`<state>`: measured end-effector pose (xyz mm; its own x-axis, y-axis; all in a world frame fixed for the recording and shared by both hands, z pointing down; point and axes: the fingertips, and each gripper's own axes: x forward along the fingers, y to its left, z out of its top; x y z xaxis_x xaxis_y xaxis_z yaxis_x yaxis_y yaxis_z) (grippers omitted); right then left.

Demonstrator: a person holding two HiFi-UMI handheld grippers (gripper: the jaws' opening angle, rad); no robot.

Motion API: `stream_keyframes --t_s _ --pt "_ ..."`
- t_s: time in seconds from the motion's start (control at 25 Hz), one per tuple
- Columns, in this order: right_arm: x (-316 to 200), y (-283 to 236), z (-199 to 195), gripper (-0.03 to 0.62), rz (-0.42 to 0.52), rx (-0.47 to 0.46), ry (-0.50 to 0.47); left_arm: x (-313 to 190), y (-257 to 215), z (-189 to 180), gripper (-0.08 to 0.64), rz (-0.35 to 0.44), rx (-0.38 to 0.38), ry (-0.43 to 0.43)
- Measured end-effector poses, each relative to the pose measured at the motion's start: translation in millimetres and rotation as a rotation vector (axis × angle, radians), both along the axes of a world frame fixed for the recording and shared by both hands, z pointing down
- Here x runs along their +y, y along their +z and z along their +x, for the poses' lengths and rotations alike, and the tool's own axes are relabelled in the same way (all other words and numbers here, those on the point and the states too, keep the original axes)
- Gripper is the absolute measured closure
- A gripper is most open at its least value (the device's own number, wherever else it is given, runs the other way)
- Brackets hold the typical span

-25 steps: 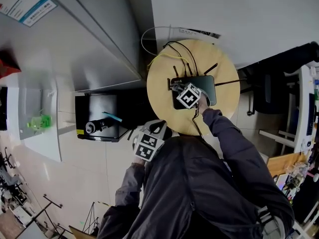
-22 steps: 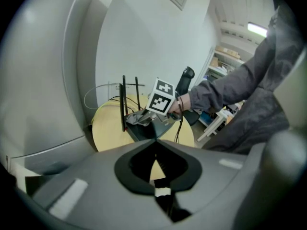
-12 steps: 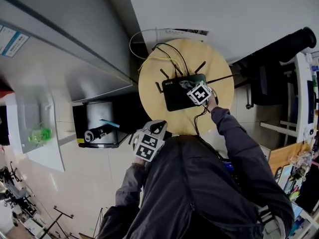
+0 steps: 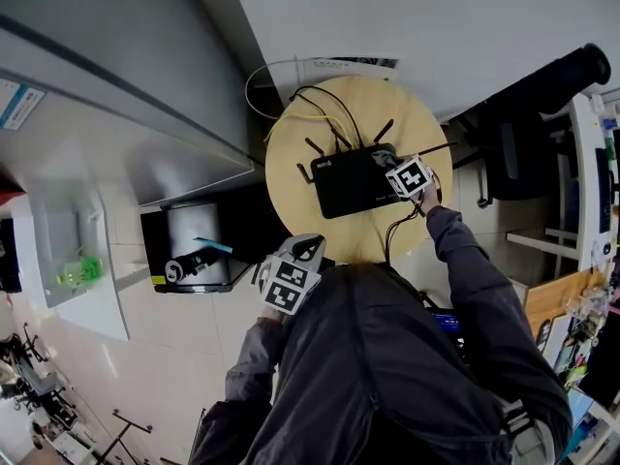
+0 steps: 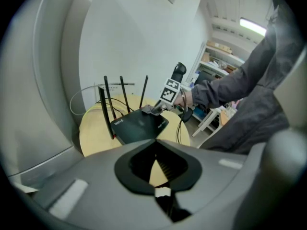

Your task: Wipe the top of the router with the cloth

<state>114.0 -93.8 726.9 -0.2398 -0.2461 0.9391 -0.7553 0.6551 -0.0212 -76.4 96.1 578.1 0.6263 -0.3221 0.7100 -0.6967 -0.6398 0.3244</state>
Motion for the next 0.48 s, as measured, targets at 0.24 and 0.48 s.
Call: stream_keyframes --t_s 0.24,0.48 --pt "4 -5 -13 0.555 0.004 -0.006 0.03 3 0 -12 0.56 -0.004 0.004 -0.014" --pt "29 -22 -94 0.555 0.026 -0.109 -0.1 8 5 -23 0.56 0.0 0.004 -0.022"
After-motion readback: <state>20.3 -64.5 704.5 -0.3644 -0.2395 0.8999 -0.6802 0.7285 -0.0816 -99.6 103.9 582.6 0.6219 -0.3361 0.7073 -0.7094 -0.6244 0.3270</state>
